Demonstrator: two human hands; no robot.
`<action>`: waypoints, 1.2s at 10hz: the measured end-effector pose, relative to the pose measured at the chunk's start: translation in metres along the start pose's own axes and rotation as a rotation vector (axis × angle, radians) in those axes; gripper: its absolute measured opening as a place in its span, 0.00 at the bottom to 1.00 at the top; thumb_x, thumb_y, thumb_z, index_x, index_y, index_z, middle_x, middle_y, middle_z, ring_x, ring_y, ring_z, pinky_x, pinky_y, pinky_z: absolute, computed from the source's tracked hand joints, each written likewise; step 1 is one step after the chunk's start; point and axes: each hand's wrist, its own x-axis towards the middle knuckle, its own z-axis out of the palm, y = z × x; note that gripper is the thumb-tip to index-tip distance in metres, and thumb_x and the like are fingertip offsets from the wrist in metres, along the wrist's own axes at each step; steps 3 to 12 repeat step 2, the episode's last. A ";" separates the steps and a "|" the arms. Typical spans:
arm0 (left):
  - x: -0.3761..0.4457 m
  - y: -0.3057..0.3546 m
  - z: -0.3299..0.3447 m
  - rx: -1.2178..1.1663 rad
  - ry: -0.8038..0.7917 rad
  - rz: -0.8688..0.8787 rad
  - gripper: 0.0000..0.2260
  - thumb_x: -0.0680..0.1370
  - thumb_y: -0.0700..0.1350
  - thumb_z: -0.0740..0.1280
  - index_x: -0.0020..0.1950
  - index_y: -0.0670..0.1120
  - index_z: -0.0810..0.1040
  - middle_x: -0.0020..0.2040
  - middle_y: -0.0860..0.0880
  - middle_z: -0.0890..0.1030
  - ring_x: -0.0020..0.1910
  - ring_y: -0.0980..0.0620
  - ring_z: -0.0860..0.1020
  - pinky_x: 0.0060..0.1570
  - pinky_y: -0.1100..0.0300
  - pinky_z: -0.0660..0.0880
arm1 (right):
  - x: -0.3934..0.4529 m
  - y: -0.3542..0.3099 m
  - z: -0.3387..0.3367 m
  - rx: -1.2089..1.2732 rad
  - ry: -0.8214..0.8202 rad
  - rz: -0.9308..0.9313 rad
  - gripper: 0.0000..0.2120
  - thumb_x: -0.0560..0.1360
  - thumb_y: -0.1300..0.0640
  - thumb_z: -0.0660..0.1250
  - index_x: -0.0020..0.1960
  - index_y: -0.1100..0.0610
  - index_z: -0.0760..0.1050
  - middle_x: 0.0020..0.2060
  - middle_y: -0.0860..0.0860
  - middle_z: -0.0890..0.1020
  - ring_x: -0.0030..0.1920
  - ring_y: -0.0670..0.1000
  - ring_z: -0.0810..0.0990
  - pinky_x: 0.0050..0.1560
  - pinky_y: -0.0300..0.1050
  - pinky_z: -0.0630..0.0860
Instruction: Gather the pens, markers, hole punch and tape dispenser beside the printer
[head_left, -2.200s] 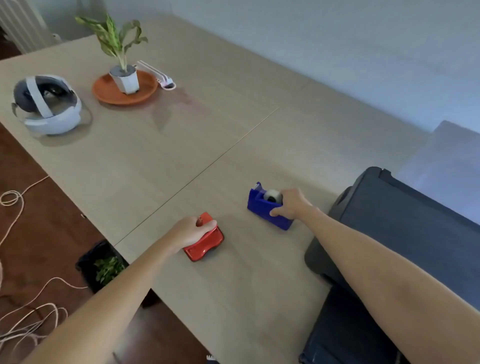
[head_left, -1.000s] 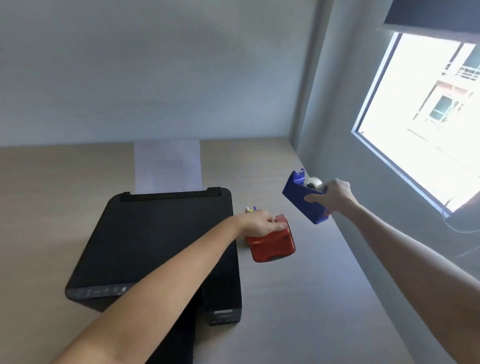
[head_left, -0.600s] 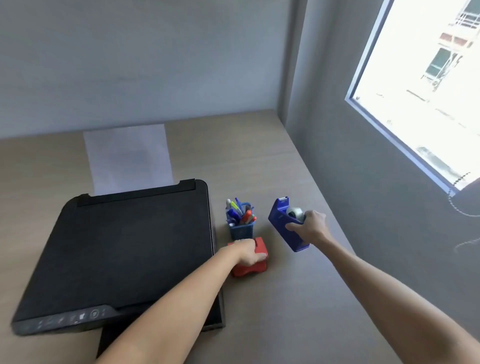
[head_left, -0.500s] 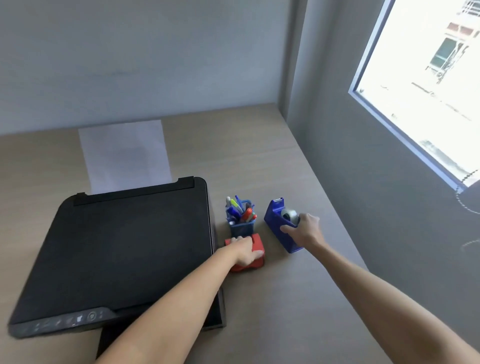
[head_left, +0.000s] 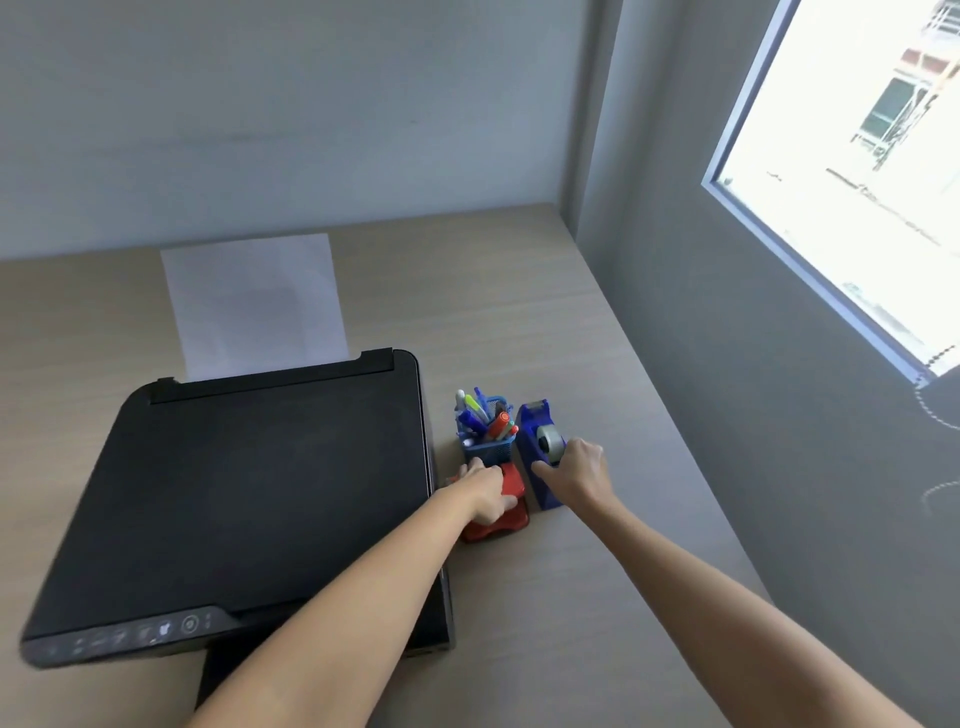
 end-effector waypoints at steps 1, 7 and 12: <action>-0.025 0.007 -0.005 0.003 0.055 0.042 0.29 0.80 0.51 0.61 0.77 0.41 0.57 0.77 0.39 0.54 0.75 0.38 0.57 0.73 0.42 0.61 | -0.009 -0.002 -0.009 -0.040 -0.019 -0.002 0.22 0.69 0.42 0.72 0.37 0.60 0.69 0.38 0.58 0.77 0.37 0.57 0.74 0.35 0.45 0.69; -0.069 0.010 -0.003 -0.132 0.170 0.231 0.28 0.80 0.49 0.62 0.77 0.42 0.59 0.76 0.43 0.59 0.74 0.44 0.62 0.73 0.49 0.63 | -0.031 -0.001 -0.029 0.001 0.021 -0.032 0.26 0.71 0.40 0.69 0.52 0.63 0.71 0.50 0.61 0.79 0.50 0.60 0.76 0.44 0.49 0.72; -0.069 0.010 -0.003 -0.132 0.170 0.231 0.28 0.80 0.49 0.62 0.77 0.42 0.59 0.76 0.43 0.59 0.74 0.44 0.62 0.73 0.49 0.63 | -0.031 -0.001 -0.029 0.001 0.021 -0.032 0.26 0.71 0.40 0.69 0.52 0.63 0.71 0.50 0.61 0.79 0.50 0.60 0.76 0.44 0.49 0.72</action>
